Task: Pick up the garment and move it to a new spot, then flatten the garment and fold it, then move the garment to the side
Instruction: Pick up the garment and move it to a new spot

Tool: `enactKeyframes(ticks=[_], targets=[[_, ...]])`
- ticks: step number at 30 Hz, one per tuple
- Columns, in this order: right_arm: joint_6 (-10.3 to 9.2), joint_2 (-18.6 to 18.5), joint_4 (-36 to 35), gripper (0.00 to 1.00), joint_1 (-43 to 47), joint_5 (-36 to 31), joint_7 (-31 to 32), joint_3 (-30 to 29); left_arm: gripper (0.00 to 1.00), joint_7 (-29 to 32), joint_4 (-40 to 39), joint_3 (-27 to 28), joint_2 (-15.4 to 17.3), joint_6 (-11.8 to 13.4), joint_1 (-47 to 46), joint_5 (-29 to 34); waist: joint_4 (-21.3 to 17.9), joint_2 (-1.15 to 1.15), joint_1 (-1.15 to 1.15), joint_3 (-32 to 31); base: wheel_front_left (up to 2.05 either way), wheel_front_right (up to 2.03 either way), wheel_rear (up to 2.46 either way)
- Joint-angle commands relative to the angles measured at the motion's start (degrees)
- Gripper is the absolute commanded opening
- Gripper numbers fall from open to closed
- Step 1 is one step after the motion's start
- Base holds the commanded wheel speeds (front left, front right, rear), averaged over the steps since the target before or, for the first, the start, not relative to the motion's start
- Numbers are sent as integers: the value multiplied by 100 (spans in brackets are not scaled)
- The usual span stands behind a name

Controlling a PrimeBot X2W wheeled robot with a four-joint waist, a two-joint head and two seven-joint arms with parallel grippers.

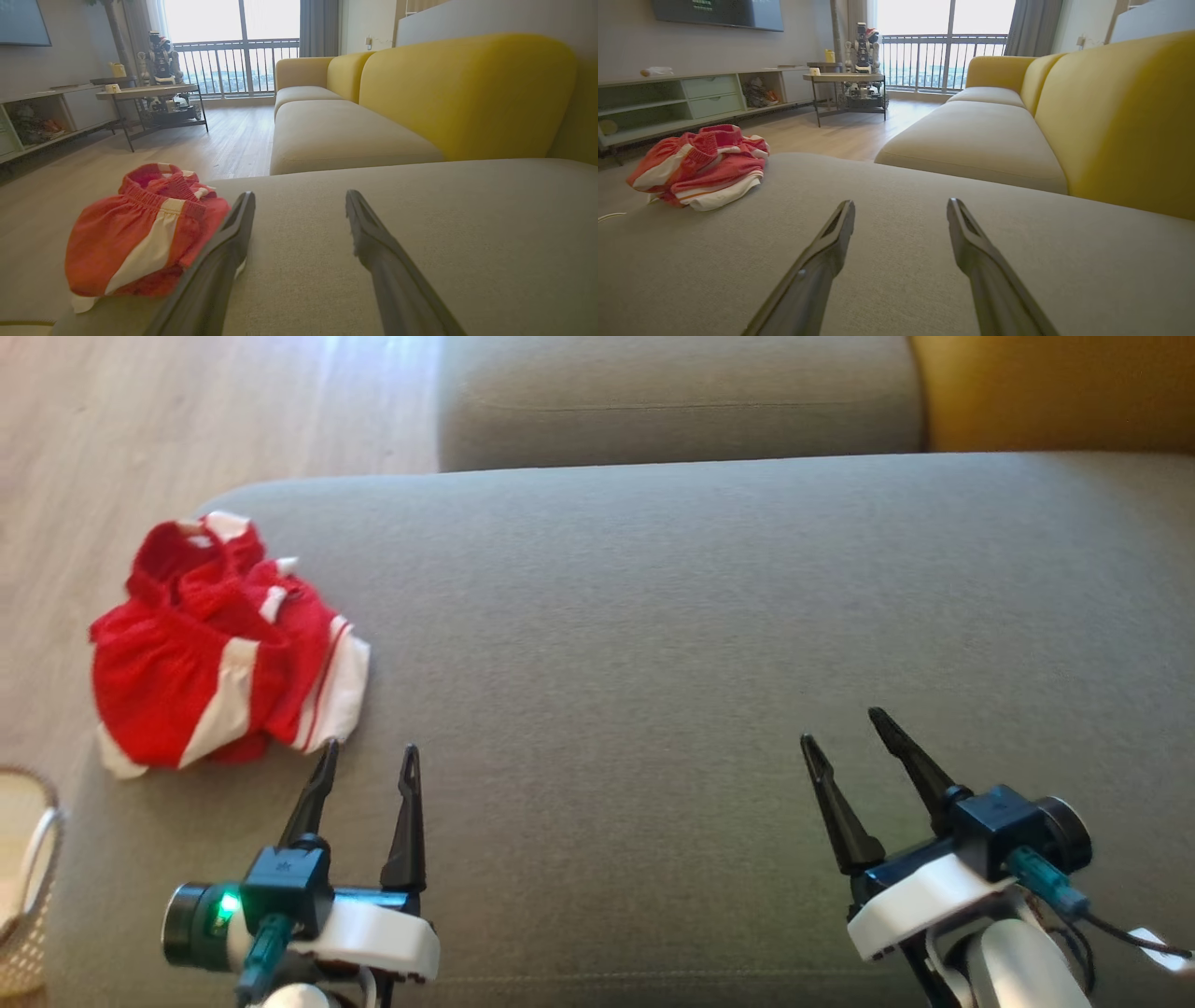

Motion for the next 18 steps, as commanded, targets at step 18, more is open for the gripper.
enactKeyframes(ticks=[18], targets=[[-2,-59,-204,100,-48,117,-59,366,100,-70,-260,331,-39,148,-146,119,1495,0,0,-34,0,0,0]])
